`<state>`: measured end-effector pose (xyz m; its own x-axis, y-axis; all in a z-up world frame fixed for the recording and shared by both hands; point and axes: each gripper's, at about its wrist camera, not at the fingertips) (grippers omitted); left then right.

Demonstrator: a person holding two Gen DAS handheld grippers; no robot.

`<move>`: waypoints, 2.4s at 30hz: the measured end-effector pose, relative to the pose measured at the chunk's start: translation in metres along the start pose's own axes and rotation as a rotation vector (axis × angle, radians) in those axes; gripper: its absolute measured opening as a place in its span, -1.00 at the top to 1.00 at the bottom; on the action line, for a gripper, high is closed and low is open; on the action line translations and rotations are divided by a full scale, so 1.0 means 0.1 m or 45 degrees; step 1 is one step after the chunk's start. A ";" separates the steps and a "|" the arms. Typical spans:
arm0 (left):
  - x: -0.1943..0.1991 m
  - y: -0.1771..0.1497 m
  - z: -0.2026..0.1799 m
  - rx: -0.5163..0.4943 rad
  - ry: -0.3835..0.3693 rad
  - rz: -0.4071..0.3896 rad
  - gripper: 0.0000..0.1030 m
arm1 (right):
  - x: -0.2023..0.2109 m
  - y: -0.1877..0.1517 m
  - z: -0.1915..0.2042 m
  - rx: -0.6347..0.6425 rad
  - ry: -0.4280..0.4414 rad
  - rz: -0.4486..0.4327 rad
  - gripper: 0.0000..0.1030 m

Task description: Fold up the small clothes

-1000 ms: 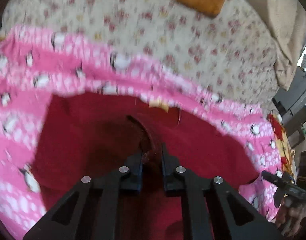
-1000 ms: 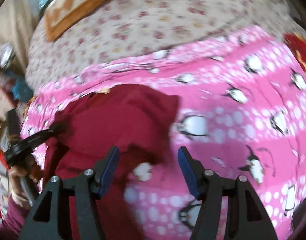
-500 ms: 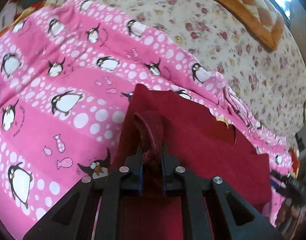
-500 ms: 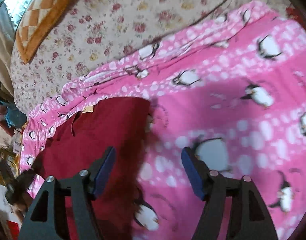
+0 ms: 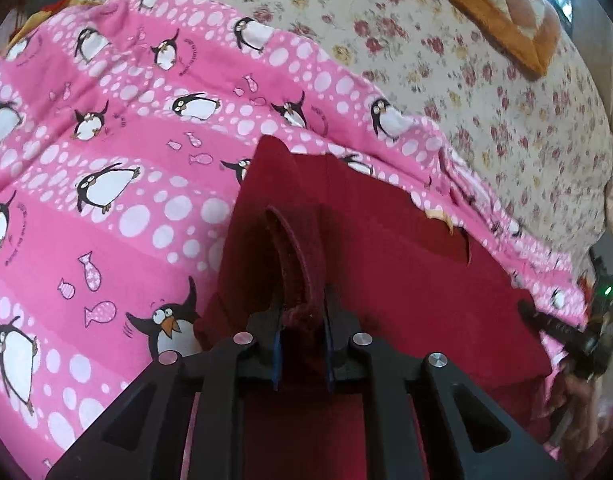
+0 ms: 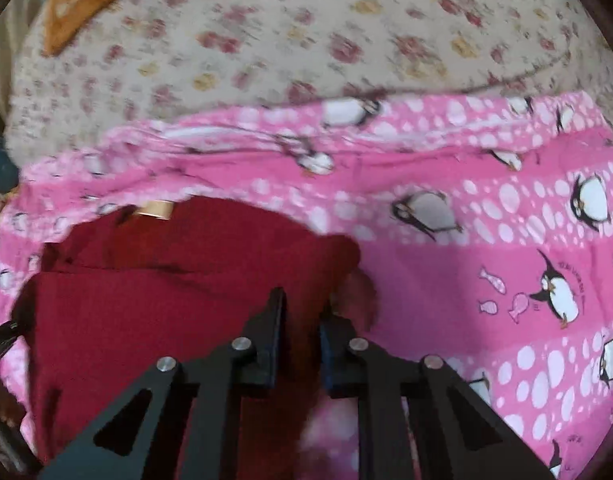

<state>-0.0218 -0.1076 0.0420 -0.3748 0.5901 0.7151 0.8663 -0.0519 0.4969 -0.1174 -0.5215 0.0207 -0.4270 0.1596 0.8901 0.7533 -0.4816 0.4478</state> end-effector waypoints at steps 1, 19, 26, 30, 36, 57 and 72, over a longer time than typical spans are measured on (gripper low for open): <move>0.00 -0.02 -0.02 -0.022 0.013 -0.002 1.00 | 0.03 0.00 -0.06 -0.045 0.029 0.006 0.65; 0.02 -0.12 -0.03 -0.077 0.027 -0.020 0.97 | 0.56 -0.68 -0.17 0.065 0.112 0.052 0.65; 0.24 -0.26 -0.19 -0.147 0.104 -0.005 0.92 | 0.80 -0.74 -0.21 0.016 0.153 0.041 0.50; 0.41 -0.38 -0.27 -0.186 0.132 -0.021 0.91 | 1.02 -0.91 -0.23 0.064 0.164 0.048 0.29; 0.60 -0.57 -0.38 -0.226 0.128 -0.019 0.90 | 1.19 -1.20 -0.27 0.085 0.191 0.076 -0.14; 1.21 -1.54 -0.24 -0.145 0.069 0.123 0.76 | 1.51 -1.90 -0.35 0.207 0.275 0.153 -0.52; 1.26 -2.24 -0.12 0.013 -0.006 0.214 0.58 | 1.56 -2.26 -0.44 0.274 0.275 0.160 -0.59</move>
<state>-0.2670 -0.0312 0.0270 -0.2226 0.5774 0.7855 0.9199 -0.1424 0.3654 -0.3766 -0.4252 0.0549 -0.4031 -0.0868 0.9110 0.8852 -0.2894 0.3641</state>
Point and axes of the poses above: each gripper's, at about its wrist camera, not at the fingertips, and x roughly against the way its jaws point, z to its left, y to its top, and after that the axes turned 11 degrees about -y, right-handed
